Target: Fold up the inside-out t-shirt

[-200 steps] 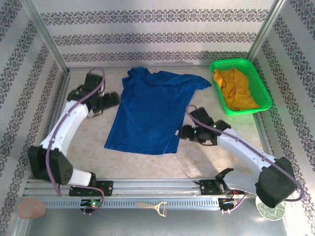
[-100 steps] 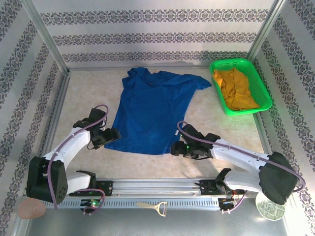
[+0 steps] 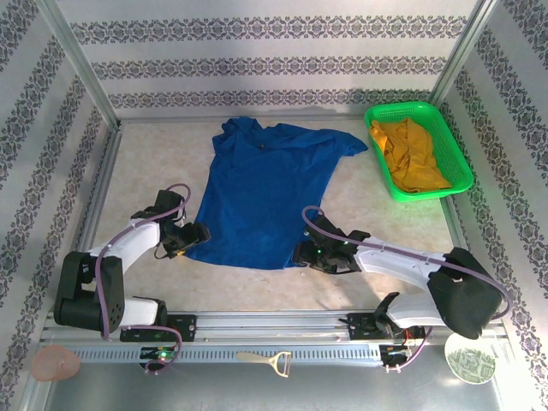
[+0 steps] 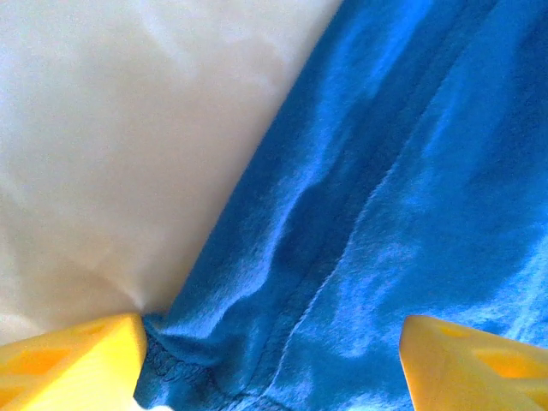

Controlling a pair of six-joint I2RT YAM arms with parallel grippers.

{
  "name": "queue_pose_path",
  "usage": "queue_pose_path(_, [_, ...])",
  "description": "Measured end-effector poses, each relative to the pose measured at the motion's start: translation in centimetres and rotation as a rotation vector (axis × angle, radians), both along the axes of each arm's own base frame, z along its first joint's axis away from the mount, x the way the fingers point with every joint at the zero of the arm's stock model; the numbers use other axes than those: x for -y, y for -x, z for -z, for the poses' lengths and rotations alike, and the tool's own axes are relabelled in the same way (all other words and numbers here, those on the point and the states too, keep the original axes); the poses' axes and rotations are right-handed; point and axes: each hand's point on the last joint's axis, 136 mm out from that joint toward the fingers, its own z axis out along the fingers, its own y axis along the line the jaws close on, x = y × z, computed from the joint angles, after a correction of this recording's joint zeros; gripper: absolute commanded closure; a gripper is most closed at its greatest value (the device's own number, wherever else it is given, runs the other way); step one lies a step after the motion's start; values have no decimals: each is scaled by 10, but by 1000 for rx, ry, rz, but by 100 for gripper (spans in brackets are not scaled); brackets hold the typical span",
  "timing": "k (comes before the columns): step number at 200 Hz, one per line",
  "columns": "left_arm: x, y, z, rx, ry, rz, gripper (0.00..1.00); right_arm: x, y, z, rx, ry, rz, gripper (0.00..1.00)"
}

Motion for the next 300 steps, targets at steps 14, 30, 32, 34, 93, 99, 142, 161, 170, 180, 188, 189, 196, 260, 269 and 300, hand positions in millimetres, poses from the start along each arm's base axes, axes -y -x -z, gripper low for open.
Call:
queue_pose_path(14, [2, -3, 0, 9, 11, 5, 21, -1, -2, 7, -9, 11, 5, 51])
queue_pose_path(30, [4, -6, 1, 20, 23, 12, 24, 2, -1, 9, -27, 32, 26, 67])
queue_pose_path(32, [5, -6, 1, 22, 24, 13, 26, 3, -1, 9, -27, 36, 21, 69])
queue_pose_path(34, [5, -6, 1, 22, 26, 14, 27, 3, -1, 10, -27, 37, 20, 72])
queue_pose_path(93, [9, -8, 7, 29, 47, 33, 100, 8, -9, -17, 43, -13, 60, 100])
queue_pose_path(99, [8, -8, 4, 30, 48, 30, 100, 11, -13, -29, 70, -39, 75, 100])
queue_pose_path(142, [5, -54, -121, 330, 98, -52, 100, 60, -45, -169, 348, -240, 239, 100])
queue_pose_path(161, [3, -79, -232, 599, 160, -113, 100, 88, -53, -256, 510, -298, 284, 100])
queue_pose_path(170, [3, -83, -280, 704, 196, -140, 100, 96, -53, -295, 580, -315, 285, 100])
queue_pose_path(180, [2, -85, -334, 816, 241, -168, 100, 103, -53, -342, 670, -333, 271, 100])
queue_pose_path(188, [2, -87, -373, 889, 276, -185, 100, 107, -52, -379, 738, -337, 250, 100])
queue_pose_path(189, [2, -87, -376, 894, 279, -187, 100, 108, -52, -385, 750, -337, 248, 100])
queue_pose_path(196, [3, -89, -409, 955, 307, -193, 100, 110, -52, -417, 816, -343, 231, 100])
queue_pose_path(260, [10, -116, -467, 1050, 442, -223, 100, 49, -95, -367, 694, -404, 0, 84])
queue_pose_path(269, [12, -121, -436, 974, 442, -241, 100, 33, -101, -317, 570, -385, -26, 75])
queue_pose_path(300, [31, -134, -374, 810, 433, -239, 100, -5, -74, -163, 206, -284, -125, 37])
